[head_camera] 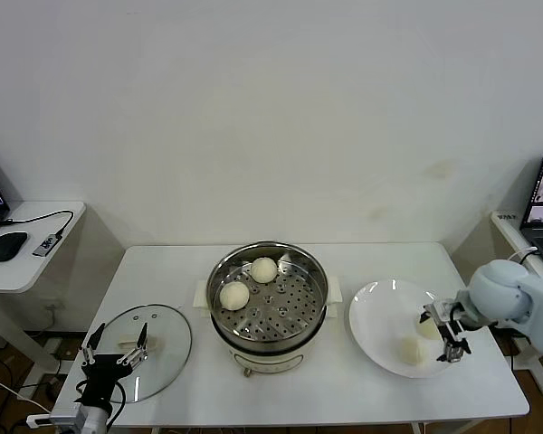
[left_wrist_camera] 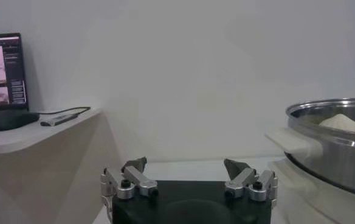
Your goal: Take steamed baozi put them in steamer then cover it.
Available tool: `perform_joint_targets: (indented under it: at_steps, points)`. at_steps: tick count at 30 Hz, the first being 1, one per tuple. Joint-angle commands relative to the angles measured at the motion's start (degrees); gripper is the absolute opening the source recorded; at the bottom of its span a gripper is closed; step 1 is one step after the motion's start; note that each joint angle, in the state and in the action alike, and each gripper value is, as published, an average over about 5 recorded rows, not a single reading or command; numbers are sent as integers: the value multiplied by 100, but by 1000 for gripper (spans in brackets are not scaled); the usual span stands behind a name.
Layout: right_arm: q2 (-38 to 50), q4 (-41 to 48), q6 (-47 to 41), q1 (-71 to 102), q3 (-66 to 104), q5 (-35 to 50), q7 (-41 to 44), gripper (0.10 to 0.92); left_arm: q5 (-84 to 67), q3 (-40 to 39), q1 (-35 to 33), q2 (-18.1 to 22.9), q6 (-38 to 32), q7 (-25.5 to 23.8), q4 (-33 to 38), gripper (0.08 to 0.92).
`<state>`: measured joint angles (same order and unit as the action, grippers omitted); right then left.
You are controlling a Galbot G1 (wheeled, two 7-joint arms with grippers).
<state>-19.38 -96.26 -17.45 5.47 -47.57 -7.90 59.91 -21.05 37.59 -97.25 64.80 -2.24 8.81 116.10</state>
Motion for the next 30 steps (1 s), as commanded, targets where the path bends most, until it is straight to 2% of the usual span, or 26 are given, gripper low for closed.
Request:
perform_joint_targets:
  at_steps: [1, 15, 30]
  points:
    - [-360, 492, 41, 1021, 691, -247, -170, 823, -18, 50, -15, -51, -13, 0, -16, 823]
    - [-943, 1025, -51, 853, 494, -235, -311, 813, 102, 136, -36, -14, -31, 4, -18, 823]
    - [-1009, 1060, -65, 512, 367, -101, -223, 602, 149, 82, -5, 15, -11, 7, 46, 823]
